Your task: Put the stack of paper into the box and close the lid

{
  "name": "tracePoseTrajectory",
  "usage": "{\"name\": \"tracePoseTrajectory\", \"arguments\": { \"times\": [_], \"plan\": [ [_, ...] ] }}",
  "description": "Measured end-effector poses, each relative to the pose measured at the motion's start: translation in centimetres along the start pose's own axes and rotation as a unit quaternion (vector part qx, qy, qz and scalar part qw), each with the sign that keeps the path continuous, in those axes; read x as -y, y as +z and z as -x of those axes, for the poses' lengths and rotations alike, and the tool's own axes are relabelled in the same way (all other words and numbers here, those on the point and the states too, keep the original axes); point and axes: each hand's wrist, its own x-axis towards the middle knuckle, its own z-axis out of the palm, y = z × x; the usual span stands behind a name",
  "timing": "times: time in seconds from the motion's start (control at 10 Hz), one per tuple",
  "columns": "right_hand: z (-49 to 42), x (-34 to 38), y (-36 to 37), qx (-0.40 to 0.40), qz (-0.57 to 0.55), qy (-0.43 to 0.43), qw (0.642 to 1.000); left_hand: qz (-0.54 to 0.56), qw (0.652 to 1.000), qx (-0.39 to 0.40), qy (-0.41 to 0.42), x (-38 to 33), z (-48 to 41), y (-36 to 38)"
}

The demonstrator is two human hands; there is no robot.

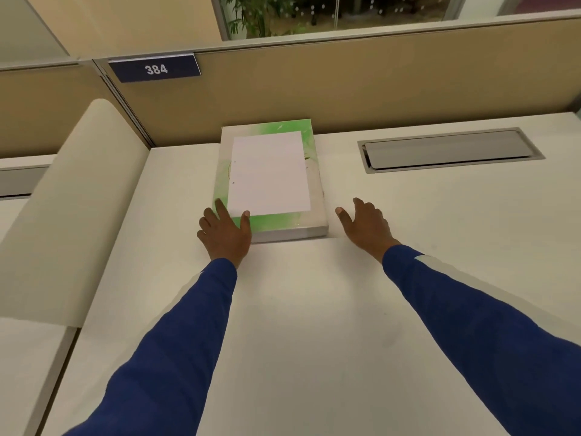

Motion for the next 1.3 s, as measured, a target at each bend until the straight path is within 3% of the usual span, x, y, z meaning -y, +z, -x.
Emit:
{"name": "tracePoseTrajectory", "arguments": {
  "times": [0.3, 0.8, 1.1, 1.3],
  "plan": [
    [6.6, -9.3, -2.2, 0.001, 0.006, -0.023, 1.0, 0.027, 0.998, -0.006, 0.051, -5.9, 11.8, 1.1],
    [16.6, -28.0, -7.5, 0.032, 0.116, -0.141, 0.983, -0.022, 0.977, 0.142, 0.158, -23.0, 35.3, 6.9],
    [20.1, -30.6, -6.3, 0.065, 0.141, -0.133, 0.979, -0.094, 0.956, 0.21, 0.184, -24.2, 38.8, 7.1],
    [20.2, -29.6, -7.1, 0.046, 0.126, -0.142, 0.981, -0.086, 0.958, 0.192, 0.193, -24.4, 38.0, 6.2]
  ]
}}
